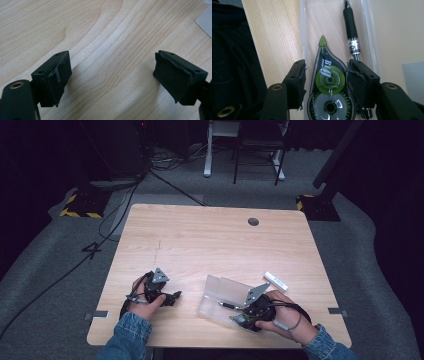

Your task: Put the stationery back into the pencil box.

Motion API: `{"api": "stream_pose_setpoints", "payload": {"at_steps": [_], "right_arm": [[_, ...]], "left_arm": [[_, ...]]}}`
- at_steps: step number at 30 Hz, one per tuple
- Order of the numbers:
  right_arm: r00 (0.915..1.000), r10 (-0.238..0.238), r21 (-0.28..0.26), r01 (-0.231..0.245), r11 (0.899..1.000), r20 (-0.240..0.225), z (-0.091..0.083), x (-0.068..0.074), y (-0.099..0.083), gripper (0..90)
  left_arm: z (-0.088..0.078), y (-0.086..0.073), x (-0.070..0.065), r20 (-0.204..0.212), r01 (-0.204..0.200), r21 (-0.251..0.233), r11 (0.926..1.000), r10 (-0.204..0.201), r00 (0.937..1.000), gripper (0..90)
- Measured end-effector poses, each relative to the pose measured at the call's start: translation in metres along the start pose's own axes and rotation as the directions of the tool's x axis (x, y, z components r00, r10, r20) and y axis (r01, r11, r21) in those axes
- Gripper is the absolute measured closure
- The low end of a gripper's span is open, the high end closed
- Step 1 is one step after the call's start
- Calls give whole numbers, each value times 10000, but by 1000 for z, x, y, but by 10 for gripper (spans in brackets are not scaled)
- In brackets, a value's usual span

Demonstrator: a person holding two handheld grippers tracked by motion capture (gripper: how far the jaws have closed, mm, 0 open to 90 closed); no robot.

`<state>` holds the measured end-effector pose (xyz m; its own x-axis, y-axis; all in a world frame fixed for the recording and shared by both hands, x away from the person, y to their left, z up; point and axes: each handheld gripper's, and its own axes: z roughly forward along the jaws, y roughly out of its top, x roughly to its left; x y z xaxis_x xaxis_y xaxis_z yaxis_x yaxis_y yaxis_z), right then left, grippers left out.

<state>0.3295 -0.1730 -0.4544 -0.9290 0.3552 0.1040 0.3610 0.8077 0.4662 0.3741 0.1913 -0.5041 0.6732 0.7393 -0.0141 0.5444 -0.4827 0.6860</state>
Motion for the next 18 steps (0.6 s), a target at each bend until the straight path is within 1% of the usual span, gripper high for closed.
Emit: {"api": "stream_pose_setpoints", "payload": {"at_steps": [1,11,13,15,16,18], "right_arm": [[9999,91,-71,-90,9999,51,-2,0,1,490],[9991,79,-780,-47,9969,418,-22,-4,5,513],[9993,54,-795,-25,9968,365,-23,-3,5,512],[9999,6,-775,7,9970,168,-20,-1,6,492],[10000,15,-733,-18,9973,-41,-16,2,7,470],[9997,-61,-686,43,9976,-250,-9,6,9,432]], "left_arm": [[0,0,0,-1,-1,1,10000,1,10000,147],[0,0,0,-1,1,-1,10000,-1,10000,147],[0,0,0,-1,2,-1,10000,-2,10000,147],[0,0,0,0,3,0,10000,-3,10000,147],[0,0,0,1,1,-1,10000,-1,10000,147],[0,0,0,2,5,0,10000,-5,10000,147]]}}
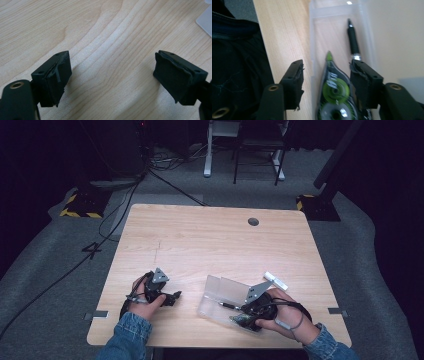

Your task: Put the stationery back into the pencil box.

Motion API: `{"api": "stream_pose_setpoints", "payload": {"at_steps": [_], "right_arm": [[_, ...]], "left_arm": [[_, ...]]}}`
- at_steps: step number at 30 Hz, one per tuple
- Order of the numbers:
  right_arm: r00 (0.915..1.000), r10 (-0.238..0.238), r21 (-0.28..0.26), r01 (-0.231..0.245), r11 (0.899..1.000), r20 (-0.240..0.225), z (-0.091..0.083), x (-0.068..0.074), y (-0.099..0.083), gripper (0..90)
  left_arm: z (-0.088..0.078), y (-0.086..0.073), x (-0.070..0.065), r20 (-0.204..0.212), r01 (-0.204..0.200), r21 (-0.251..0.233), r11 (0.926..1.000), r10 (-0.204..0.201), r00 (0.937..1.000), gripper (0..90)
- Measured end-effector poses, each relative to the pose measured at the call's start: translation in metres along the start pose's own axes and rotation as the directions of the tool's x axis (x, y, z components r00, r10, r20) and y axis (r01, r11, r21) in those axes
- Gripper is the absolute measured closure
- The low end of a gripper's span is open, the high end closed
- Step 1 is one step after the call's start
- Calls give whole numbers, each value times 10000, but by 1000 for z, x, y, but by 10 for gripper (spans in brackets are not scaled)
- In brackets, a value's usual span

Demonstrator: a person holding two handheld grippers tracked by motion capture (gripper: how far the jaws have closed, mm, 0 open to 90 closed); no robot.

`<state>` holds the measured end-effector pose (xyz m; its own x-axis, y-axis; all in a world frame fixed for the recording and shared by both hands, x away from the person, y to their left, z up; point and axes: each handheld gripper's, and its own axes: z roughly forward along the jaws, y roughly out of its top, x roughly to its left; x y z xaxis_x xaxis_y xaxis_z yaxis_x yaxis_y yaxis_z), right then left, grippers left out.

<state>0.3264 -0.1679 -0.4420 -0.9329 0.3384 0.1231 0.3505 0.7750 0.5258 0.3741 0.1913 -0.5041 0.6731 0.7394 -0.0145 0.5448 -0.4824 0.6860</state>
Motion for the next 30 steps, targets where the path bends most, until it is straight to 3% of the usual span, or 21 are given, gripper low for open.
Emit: {"api": "stream_pose_setpoints", "payload": {"at_steps": [4,13,17,23,30], "right_arm": [[9994,-293,99,295,9995,-199,12,4,4,401],[9982,-395,305,409,9987,-454,31,6,6,352],[9982,-381,317,396,9987,-457,33,7,6,348],[9954,-379,408,417,9983,-882,36,10,6,363],[9966,-491,80,497,9987,-654,29,11,10,370]], "left_arm": [[0,0,0,-1,-5,1,10000,5,10000,147],[0,0,0,-1,-5,2,10000,5,10000,147],[0,0,0,-1,-8,3,10000,8,10000,147],[0,0,0,0,-5,2,10000,5,10000,147],[0,0,0,-1,-6,0,10000,6,10000,147]]}}
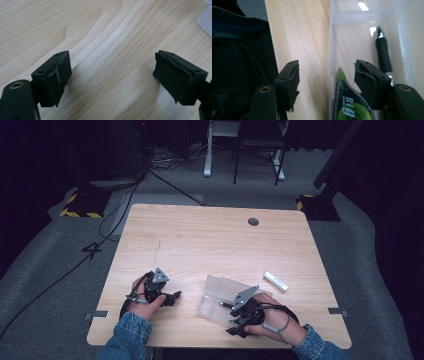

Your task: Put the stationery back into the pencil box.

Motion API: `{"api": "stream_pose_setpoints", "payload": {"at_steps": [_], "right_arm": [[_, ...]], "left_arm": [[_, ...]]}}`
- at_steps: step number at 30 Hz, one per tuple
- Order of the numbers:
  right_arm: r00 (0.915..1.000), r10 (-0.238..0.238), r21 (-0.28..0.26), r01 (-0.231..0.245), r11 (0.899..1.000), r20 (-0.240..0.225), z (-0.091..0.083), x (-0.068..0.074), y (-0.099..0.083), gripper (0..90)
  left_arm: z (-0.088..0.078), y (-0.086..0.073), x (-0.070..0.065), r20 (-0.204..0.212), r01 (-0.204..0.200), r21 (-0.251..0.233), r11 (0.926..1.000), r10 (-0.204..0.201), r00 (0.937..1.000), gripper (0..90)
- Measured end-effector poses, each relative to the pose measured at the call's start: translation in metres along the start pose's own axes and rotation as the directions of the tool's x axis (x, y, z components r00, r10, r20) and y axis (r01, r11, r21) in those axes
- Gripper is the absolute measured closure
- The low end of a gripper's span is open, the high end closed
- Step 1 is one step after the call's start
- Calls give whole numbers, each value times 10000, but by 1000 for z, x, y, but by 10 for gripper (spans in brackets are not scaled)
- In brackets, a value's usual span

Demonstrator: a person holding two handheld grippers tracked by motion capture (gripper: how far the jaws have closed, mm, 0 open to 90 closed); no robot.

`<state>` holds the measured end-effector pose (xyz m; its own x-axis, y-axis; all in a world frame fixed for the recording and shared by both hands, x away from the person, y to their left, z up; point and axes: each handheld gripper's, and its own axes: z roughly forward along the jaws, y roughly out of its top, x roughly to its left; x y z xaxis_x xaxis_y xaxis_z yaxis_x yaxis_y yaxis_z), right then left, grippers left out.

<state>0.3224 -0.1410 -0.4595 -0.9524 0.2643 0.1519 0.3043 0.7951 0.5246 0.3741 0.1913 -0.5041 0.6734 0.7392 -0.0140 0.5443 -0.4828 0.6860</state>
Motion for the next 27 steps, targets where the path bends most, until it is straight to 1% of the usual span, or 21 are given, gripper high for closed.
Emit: {"api": "stream_pose_setpoints", "payload": {"at_steps": [5,10,16,19,21,22,25,27], "right_arm": [[9995,-14,-428,27,9991,317,-15,-2,4,371],[9977,75,-827,-19,9966,669,-32,-5,7,373],[9933,342,-1273,-200,9917,1103,-53,-11,7,377],[9891,523,-1525,-310,9878,1375,-64,-16,6,382],[9846,715,-1660,-446,9851,1593,-70,-20,5,386],[9794,852,-1748,-529,9832,1830,-76,-24,3,390],[9691,1258,-1981,-834,9766,2124,-87,-34,-2,406],[9599,1548,-2074,-1064,9725,2335,-94,-43,-7,423]], "left_arm": [[0,0,0,1,4,2,10000,-4,10000,147],[0,0,0,0,2,1,10000,-2,10000,147],[0,0,0,1,2,1,10000,-2,10000,147],[0,0,0,1,3,0,10000,-3,10000,147],[0,0,0,-1,2,1,10000,-2,10000,147],[0,0,0,-1,3,2,10000,-3,10000,147],[0,0,0,0,5,-1,10000,-5,10000,147],[0,0,0,-1,1,1,10000,-1,10000,147]]}}
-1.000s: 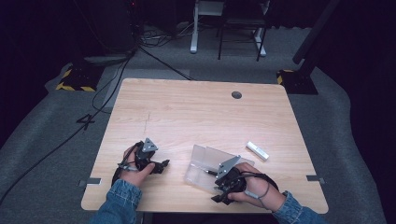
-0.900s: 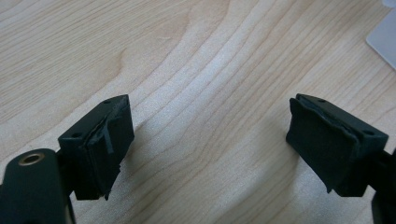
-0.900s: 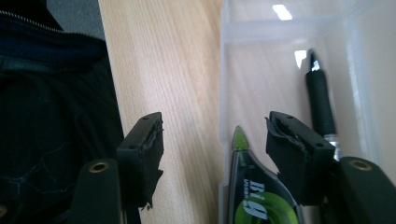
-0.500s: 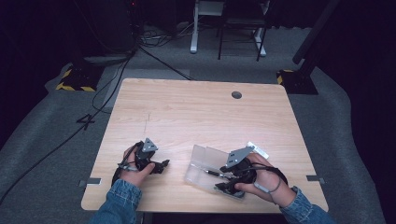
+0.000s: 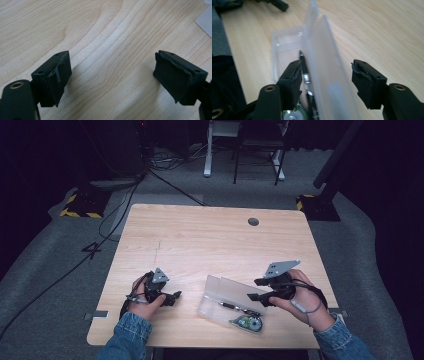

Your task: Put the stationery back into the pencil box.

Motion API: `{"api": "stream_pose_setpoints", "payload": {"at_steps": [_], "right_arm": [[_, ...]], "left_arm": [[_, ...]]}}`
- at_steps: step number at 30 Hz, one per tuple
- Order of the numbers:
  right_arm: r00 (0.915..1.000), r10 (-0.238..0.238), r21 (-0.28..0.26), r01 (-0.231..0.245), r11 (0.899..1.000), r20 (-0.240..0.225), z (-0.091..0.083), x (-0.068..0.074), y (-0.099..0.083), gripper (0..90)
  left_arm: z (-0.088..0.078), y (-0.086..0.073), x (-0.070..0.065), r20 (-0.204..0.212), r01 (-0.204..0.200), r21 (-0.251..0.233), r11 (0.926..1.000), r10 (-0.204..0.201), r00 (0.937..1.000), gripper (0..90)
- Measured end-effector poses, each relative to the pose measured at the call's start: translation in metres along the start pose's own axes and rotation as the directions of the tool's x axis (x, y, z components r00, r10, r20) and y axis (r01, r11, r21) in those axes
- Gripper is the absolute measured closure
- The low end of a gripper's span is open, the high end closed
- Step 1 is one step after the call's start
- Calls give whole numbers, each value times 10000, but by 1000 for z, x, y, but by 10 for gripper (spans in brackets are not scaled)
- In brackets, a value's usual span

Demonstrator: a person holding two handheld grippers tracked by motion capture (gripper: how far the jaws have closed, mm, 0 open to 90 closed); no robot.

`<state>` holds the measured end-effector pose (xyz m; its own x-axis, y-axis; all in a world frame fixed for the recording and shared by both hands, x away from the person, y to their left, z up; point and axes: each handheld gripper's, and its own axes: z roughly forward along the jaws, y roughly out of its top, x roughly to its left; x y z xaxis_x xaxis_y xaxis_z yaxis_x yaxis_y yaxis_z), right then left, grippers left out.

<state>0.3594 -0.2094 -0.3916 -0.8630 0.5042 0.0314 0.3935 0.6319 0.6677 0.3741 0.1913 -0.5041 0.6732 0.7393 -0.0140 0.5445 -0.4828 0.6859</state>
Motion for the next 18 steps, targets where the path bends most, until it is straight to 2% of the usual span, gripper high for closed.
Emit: {"api": "stream_pose_setpoints", "payload": {"at_steps": [4,8,10,13,18], "right_arm": [[9981,269,102,-275,9996,549,-5,-15,-5,447],[9927,601,101,-615,9981,1048,-9,-32,-13,456],[9856,741,116,-768,9970,1521,-11,-42,-18,463],[9704,991,372,-1099,9932,2203,-10,-61,-28,482],[9567,1620,666,-1830,9809,2419,-5,-82,-44,494]], "left_arm": [[0,0,0,1,-2,1,10000,2,10000,147],[0,0,0,1,3,-2,10000,-3,10000,147],[0,0,0,2,4,-2,10000,-4,10000,147],[0,0,0,1,0,-2,10000,0,10000,147],[0,0,0,0,1,-1,10000,-1,10000,147]]}}
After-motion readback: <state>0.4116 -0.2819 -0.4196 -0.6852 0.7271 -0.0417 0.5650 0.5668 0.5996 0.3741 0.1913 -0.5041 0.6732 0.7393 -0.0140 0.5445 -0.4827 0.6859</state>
